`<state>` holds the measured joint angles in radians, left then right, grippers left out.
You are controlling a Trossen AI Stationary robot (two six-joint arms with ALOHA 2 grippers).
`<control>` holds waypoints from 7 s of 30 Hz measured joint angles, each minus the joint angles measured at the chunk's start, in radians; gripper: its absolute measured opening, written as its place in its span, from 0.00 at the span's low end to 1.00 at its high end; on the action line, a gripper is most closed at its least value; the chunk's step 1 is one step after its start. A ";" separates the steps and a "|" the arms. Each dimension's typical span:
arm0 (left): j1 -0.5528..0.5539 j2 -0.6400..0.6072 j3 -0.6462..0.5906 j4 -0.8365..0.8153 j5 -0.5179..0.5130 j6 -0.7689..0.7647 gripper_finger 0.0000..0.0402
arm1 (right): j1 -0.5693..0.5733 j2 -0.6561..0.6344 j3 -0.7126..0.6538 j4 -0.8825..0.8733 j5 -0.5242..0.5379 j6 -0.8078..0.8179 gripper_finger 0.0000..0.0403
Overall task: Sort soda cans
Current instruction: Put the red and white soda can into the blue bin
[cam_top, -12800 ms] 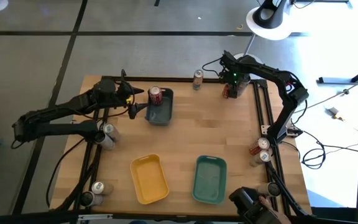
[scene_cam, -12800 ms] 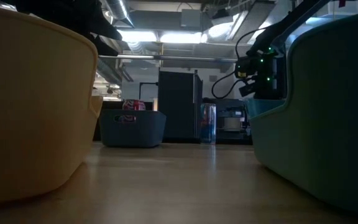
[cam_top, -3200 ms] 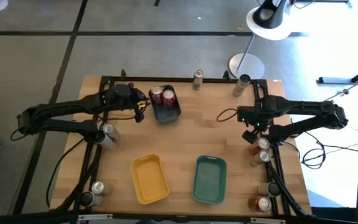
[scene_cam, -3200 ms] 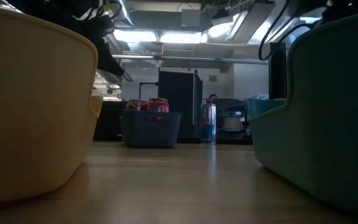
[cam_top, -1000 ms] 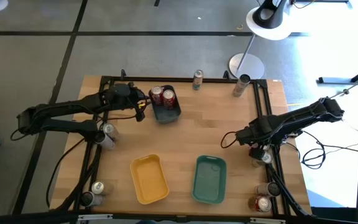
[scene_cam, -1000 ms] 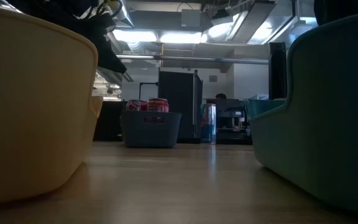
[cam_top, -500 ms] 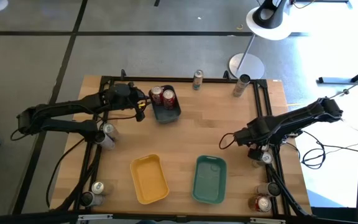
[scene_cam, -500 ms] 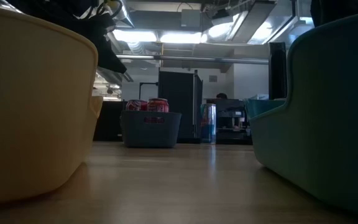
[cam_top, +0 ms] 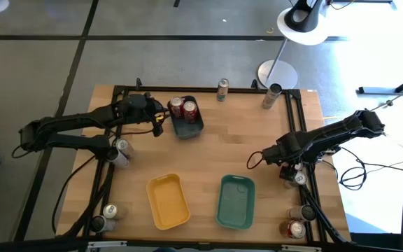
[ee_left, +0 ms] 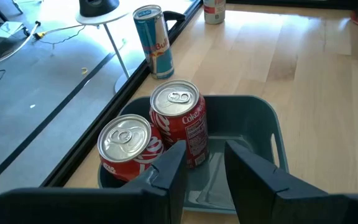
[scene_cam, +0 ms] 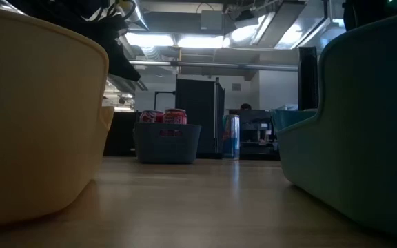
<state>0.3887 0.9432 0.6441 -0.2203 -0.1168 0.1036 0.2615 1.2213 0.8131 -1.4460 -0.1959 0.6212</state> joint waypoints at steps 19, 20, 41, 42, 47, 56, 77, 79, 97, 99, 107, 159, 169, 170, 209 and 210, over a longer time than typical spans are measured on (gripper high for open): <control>0.000 0.000 0.000 0.023 0.000 -0.001 0.25 | -0.005 0.001 0.079 0.171 0.195 0.026 0.72; 0.000 0.000 0.000 0.023 0.000 0.001 0.25 | -0.014 0.001 0.080 0.183 0.195 0.029 0.72; 0.000 0.100 0.000 0.102 0.001 -0.097 0.25 | -0.336 0.277 0.310 0.479 0.206 -0.184 0.72; 0.000 0.110 0.000 0.104 0.001 -0.102 0.25 | -0.343 0.307 0.343 0.471 0.197 -0.189 0.72; -0.002 0.135 0.000 0.102 0.001 -0.106 0.25 | -0.363 0.433 0.498 0.431 0.154 -0.223 0.72; -0.012 0.134 0.000 0.105 0.001 -0.112 0.25 | -0.368 0.602 0.644 0.363 0.070 -0.154 0.73; -0.016 0.133 0.000 0.106 0.001 -0.156 0.25 | -0.380 0.687 0.835 -0.019 0.082 -0.181 0.72; -0.016 0.133 0.000 0.106 0.001 -0.156 0.25 | -0.380 0.688 0.835 -0.025 0.080 -0.181 0.72; -0.016 0.132 0.000 0.097 0.001 -0.156 0.25 | -0.380 0.745 0.836 0.070 0.102 -0.261 0.84; -0.016 0.132 0.000 0.095 0.001 -0.156 0.25 | -0.380 0.747 0.840 0.099 0.098 -0.261 0.85; -0.016 0.132 0.000 0.097 0.001 -0.153 0.25 | -0.380 0.747 0.933 0.081 0.100 -0.263 0.86; -0.016 0.133 0.000 0.098 0.001 -0.130 0.25 | -0.190 -0.059 -0.040 1.158 0.595 -0.095 0.99; -0.016 0.133 0.000 0.102 0.001 -0.130 0.25 | -0.189 -0.059 -0.040 1.161 0.437 -0.075 0.94; -0.016 0.133 0.000 0.102 0.001 -0.130 0.25 | -0.189 -0.059 -0.040 1.157 0.438 -0.076 0.94; -0.016 0.133 0.000 0.101 0.001 -0.130 0.25 | -0.190 0.137 -0.402 1.911 0.529 -0.174 0.85; -0.016 0.133 0.000 0.101 0.001 -0.130 0.25 | -0.190 0.137 -0.401 1.910 0.533 -0.170 0.82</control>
<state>0.3729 1.0760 0.6441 -0.1192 -0.1160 -0.0269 0.0715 1.3586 0.4121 0.4644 0.3374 0.4510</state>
